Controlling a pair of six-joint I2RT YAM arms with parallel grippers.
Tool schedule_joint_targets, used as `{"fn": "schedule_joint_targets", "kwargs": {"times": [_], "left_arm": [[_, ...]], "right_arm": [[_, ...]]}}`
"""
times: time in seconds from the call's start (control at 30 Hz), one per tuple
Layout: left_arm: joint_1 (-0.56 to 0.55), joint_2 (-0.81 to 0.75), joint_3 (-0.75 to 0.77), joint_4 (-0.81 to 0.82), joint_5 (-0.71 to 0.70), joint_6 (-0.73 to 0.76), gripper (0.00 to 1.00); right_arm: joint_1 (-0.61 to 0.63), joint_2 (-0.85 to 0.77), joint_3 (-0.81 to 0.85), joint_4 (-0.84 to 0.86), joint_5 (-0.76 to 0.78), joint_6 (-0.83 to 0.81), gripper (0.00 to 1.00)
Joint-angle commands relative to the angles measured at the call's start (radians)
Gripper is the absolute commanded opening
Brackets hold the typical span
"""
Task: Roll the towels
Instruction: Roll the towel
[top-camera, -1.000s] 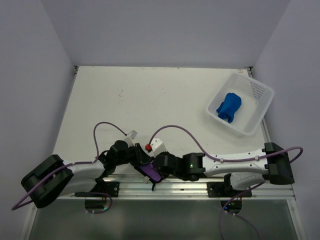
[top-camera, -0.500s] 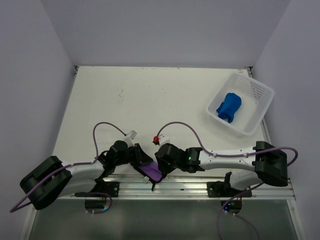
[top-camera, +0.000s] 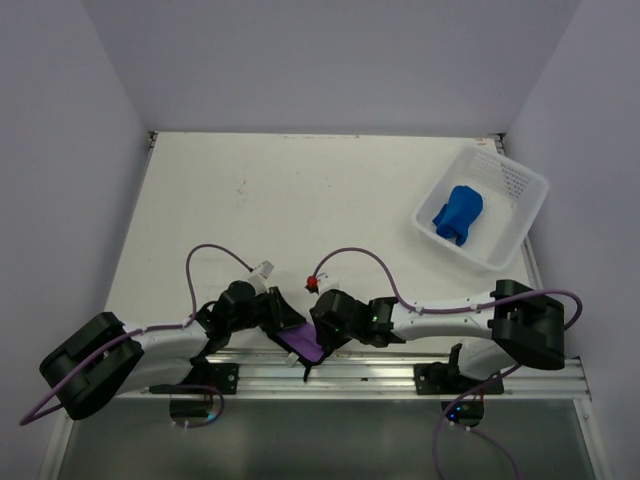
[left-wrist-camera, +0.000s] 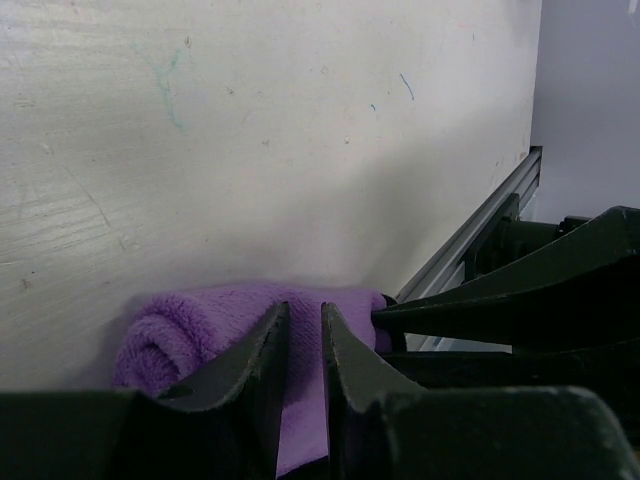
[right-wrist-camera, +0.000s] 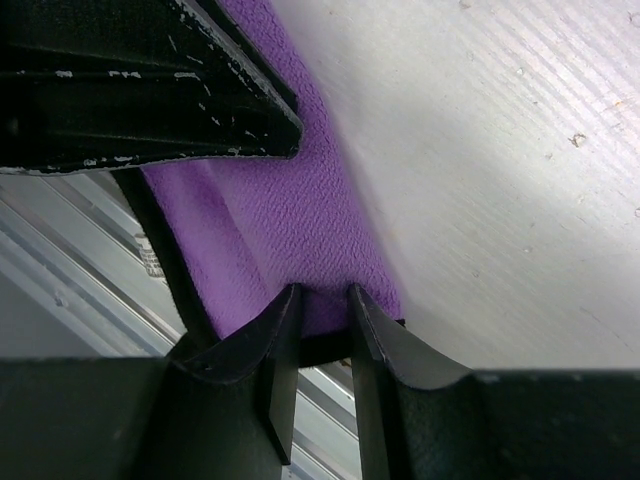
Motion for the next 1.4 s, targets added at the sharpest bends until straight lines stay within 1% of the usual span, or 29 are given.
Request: {"fn": "schedule_joint_targets", "kwargs": {"times": [0.0,0.07,0.1,0.23,0.3,0.4,0.5,0.7,0.87,1.13,1.27,1.37], "left_arm": [[-0.001,0.006,-0.071,-0.106,-0.040,0.048,0.24],[-0.001,0.004,-0.073,-0.106,-0.040,0.048,0.24],[-0.001,0.004,-0.073,-0.106,-0.040,0.048,0.24],[-0.001,0.004,-0.073,-0.104,-0.040,0.048,0.24],[-0.001,0.006,-0.072,-0.104,-0.040,0.048,0.24],[-0.001,0.007,-0.073,-0.109,-0.043,0.049,0.24],[-0.001,0.006,-0.073,-0.113,-0.043,0.051,0.24],[-0.001,-0.008,-0.073,-0.126,-0.049,0.049,0.24],[-0.003,-0.011,-0.072,-0.135,-0.051,0.051,0.24],[-0.001,-0.014,-0.068,-0.144,-0.058,0.054,0.24],[-0.001,-0.016,-0.062,-0.155,-0.061,0.057,0.24],[-0.003,-0.020,-0.064,-0.161,-0.067,0.056,0.24]], "right_arm": [[-0.002,0.031,-0.025,-0.050,0.040,-0.027,0.29],[-0.002,0.025,-0.019,-0.064,0.041,-0.035,0.34],[-0.002,0.013,-0.016,-0.067,0.040,-0.047,0.39],[-0.002,-0.027,0.005,-0.098,0.057,-0.079,0.47],[0.001,-0.032,0.033,-0.147,0.089,-0.105,0.50],[0.001,-0.012,0.065,-0.199,0.109,-0.121,0.52],[0.001,-0.001,0.045,-0.176,0.087,-0.102,0.53],[0.001,0.028,-0.001,-0.115,-0.015,-0.069,0.53],[0.005,0.042,-0.021,-0.107,-0.046,-0.059,0.50],[0.015,0.019,-0.070,-0.106,-0.066,-0.042,0.46],[0.030,0.028,-0.068,-0.107,-0.077,-0.047,0.40],[0.059,0.037,-0.053,-0.119,-0.071,-0.053,0.32]]}}
